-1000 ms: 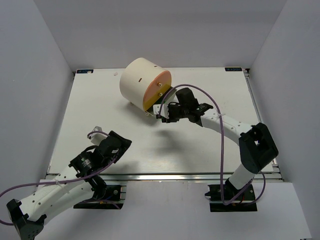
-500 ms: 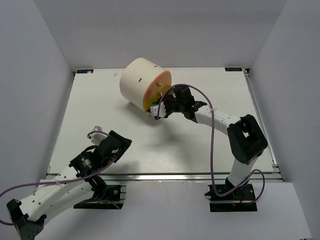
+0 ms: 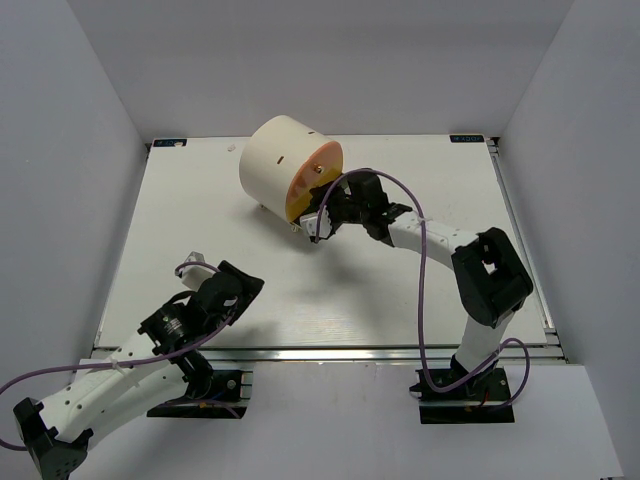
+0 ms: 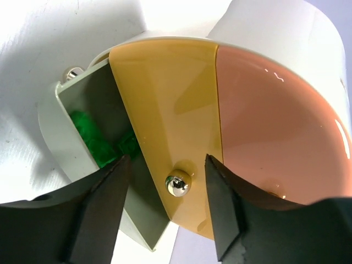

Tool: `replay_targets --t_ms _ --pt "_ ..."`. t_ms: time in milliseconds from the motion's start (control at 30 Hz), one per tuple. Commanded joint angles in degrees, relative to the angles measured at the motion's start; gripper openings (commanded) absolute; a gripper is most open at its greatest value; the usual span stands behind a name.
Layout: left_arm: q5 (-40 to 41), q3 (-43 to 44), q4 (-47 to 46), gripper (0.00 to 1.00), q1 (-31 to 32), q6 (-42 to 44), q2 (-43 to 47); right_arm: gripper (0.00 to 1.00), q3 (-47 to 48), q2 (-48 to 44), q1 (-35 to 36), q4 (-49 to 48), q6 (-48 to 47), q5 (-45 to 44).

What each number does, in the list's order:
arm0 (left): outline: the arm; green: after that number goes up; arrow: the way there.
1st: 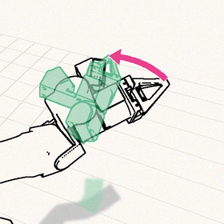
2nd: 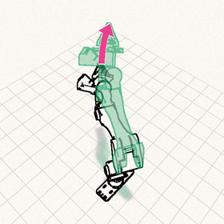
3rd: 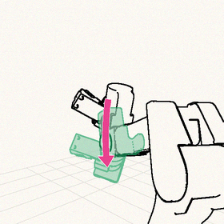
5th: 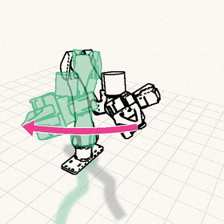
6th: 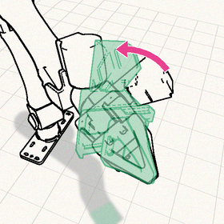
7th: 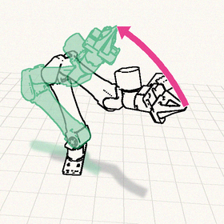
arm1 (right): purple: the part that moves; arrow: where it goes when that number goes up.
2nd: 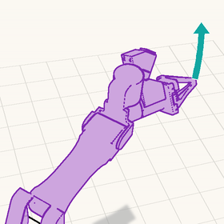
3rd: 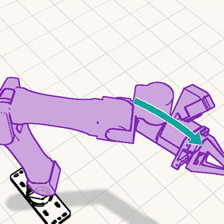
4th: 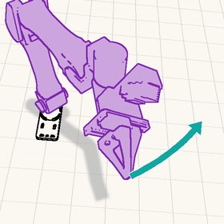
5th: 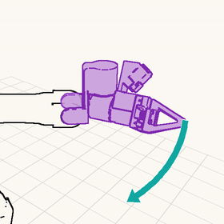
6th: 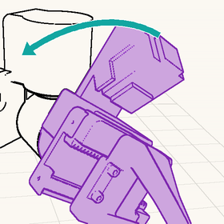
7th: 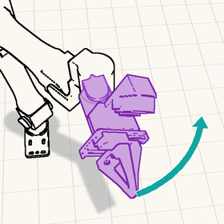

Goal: Sort the legos into containers by color

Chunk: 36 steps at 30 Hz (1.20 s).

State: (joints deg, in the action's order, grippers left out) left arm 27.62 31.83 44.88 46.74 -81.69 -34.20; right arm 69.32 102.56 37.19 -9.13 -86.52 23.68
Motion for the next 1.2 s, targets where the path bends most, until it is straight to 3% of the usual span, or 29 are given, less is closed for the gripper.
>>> replay_targets --t_ms 0,167,267,300,333,367,467,533,600,633,700,833,1167 --pt "1.0 -0.3 -0.6 0.78 0.3 0.4 0.1 0.63 -0.8 0.7 0.1 -3.7 -1.2 0.5" --pt "1.0 -0.1 -0.4 0.78 0.3 0.4 0.3 0.63 -0.7 0.6 0.1 -4.5 1.2 -0.1" --pt "1.0 0.1 0.1 0.78 0.3 0.3 0.4 0.57 0.2 -1.4 0.1 -4.1 6.6 0.0" --pt "1.0 0.2 0.3 0.78 0.3 0.3 0.7 0.36 1.2 -2.5 -0.2 -0.9 11.9 0.2" --pt "1.0 0.1 0.4 0.78 0.3 0.3 0.9 0.25 2.3 -3.1 -0.4 1.7 14.9 1.5" --pt "1.0 -0.2 0.5 0.78 0.3 0.2 1.1 0.00 5.0 -3.9 -1.1 5.0 20.2 2.8" --pt "1.0 -0.7 -0.3 0.78 0.3 0.3 1.8 0.00 9.1 -4.6 -2.4 20.1 25.3 9.7" --pt "1.0 -1.1 -0.8 0.78 0.3 0.2 1.9 0.00 9.7 -4.4 -2.9 31.5 24.0 14.3" --pt "0.9 -1.2 -1.0 0.78 0.3 0.4 1.9 0.00 8.2 -3.8 -3.0 38.2 17.7 16.0" --pt "0.9 -1.1 -1.0 0.78 0.3 0.4 1.6 0.00 7.4 -3.4 -3.2 41.2 9.3 15.6" --pt "0.6 -1.2 -1.1 0.78 0.3 0.4 1.3 0.00 4.8 -2.4 -3.3 44.4 1.9 11.8" --pt "0.3 -1.2 -1.6 0.78 0.3 0.5 0.9 0.00 4.2 1.1 -3.3 40.0 -5.1 5.2" --pt "0.7 -0.7 -0.2 0.78 0.3 0.2 1.3 0.05 10.2 12.2 -1.0 19.4 -0.6 -5.1"
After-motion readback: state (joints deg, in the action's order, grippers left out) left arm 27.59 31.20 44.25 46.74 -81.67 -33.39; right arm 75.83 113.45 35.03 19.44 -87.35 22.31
